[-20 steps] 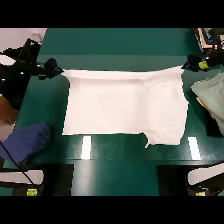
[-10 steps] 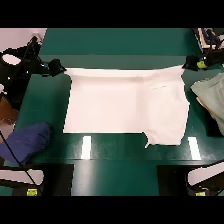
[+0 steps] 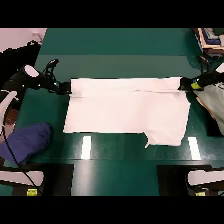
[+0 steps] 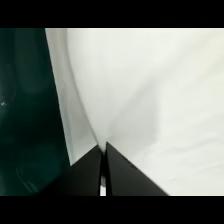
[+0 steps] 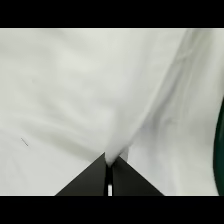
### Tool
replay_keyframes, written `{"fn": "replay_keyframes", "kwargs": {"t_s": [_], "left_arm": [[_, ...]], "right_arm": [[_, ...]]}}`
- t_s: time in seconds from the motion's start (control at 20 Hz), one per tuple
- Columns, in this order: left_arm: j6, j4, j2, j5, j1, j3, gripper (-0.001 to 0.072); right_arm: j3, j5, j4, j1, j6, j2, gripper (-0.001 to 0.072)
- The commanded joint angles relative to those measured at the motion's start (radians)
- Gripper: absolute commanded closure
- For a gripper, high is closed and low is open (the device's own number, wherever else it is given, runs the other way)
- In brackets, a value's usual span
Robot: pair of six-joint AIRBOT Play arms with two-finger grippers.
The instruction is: Fold the shirts.
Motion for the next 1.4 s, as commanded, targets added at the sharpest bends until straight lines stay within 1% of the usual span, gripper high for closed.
{"fn": "replay_keyframes", "kwargs": {"t_s": [0.0, 0.05, 0.2, 0.3, 0.4, 0.5, 0.6, 0.75, 0.9, 1.15, 1.3, 1.35], "left_arm": [[-0.09, 0.032, 0.0, -0.038, -0.005, -0.004, 0.0372], [-0.108, 0.063, 0.004, -0.079, -0.005, 0.011, 0.0231], [-0.148, 0.199, 0.055, -0.188, -0.005, 0.031, 0.023], [-0.182, 0.296, 0.116, -0.245, -0.005, 0.016, 0.023], [-0.182, 0.303, 0.171, -0.295, -0.005, -0.042, 0.023], [-0.182, 0.295, 0.215, -0.327, -0.005, -0.134, 0.0229], [-0.182, 0.25, 0.257, -0.323, -0.005, -0.246, 0.0229], [-0.182, 0.167, 0.319, -0.295, -0.005, -0.401, 0.023], [-0.183, 0.119, 0.372, -0.233, -0.005, -0.511, 0.023], [-0.182, 0.034, 0.383, -0.141, -0.005, -0.568, 0.0231], [-0.183, 0.027, 0.383, -0.134, -0.005, -0.57, 0.0233], [-0.182, 0.024, 0.383, -0.135, -0.005, -0.57, 0.0294]], "right_arm": [[-0.054, 0.024, 0.001, -0.007, 0.008, 0.023, 0.0466], [-0.041, 0.055, 0.002, -0.017, 0.01, 0.023, 0.033], [-0.013, 0.16, 0.0, -0.066, 0.008, 0.057, 0.0331], [-0.063, 0.163, 0.001, -0.109, 0.008, 0.128, 0.0331], [-0.144, 0.177, 0.001, -0.151, 0.006, 0.213, 0.0332], [-0.229, 0.204, 0.002, -0.182, -0.03, 0.292, 0.0334], [-0.306, 0.214, 0.006, -0.204, -0.039, 0.361, 0.0335], [-0.409, 0.214, 0.11, -0.24, -0.101, 0.446, 0.0335], [-0.464, 0.211, 0.192, -0.273, -0.124, 0.499, 0.0335], [-0.471, 0.222, 0.203, -0.276, -0.124, 0.543, 0.0336], [-0.471, 0.24, 0.199, -0.28, -0.124, 0.562, 0.0335], [-0.471, 0.257, 0.199, -0.289, -0.124, 0.562, 0.0335]]}}
